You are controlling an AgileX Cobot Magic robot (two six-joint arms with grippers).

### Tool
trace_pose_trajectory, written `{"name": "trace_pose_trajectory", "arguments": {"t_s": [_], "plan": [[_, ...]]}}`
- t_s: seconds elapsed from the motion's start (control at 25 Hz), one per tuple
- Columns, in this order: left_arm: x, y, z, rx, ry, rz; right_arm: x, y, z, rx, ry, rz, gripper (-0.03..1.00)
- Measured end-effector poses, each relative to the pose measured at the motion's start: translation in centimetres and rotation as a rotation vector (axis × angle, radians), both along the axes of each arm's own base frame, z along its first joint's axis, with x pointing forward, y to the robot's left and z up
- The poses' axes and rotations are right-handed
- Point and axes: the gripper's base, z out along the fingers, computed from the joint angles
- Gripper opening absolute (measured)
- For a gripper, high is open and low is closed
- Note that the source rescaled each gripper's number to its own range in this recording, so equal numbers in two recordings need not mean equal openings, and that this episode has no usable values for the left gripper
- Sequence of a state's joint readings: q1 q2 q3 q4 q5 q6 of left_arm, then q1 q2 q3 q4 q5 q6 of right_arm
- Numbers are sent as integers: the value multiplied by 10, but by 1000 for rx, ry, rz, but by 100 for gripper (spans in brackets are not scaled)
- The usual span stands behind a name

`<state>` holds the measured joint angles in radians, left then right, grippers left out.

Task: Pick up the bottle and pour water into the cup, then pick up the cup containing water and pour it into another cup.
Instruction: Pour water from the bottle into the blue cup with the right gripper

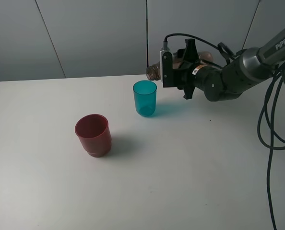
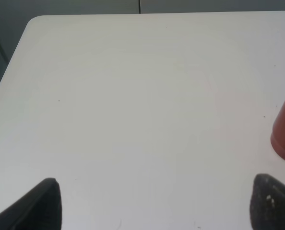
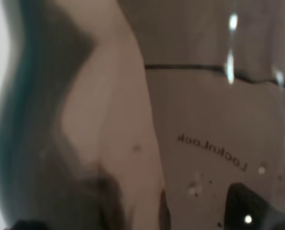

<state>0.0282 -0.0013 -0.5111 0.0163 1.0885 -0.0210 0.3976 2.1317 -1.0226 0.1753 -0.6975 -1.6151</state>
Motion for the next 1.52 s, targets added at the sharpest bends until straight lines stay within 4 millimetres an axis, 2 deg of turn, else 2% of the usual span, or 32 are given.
{"name": "trace_pose_trajectory", "arguments": {"t_s": [0.72,1.16,1.52], "plan": [[0,0,0,4,0,-2,0,0,1,-171,-60,60,1],[0,0,0,2,0,-1,2,0,4,-172,-93,49,1],[0,0,0,2,0,-1,14,4,17,-167,-146,40,1]]}}
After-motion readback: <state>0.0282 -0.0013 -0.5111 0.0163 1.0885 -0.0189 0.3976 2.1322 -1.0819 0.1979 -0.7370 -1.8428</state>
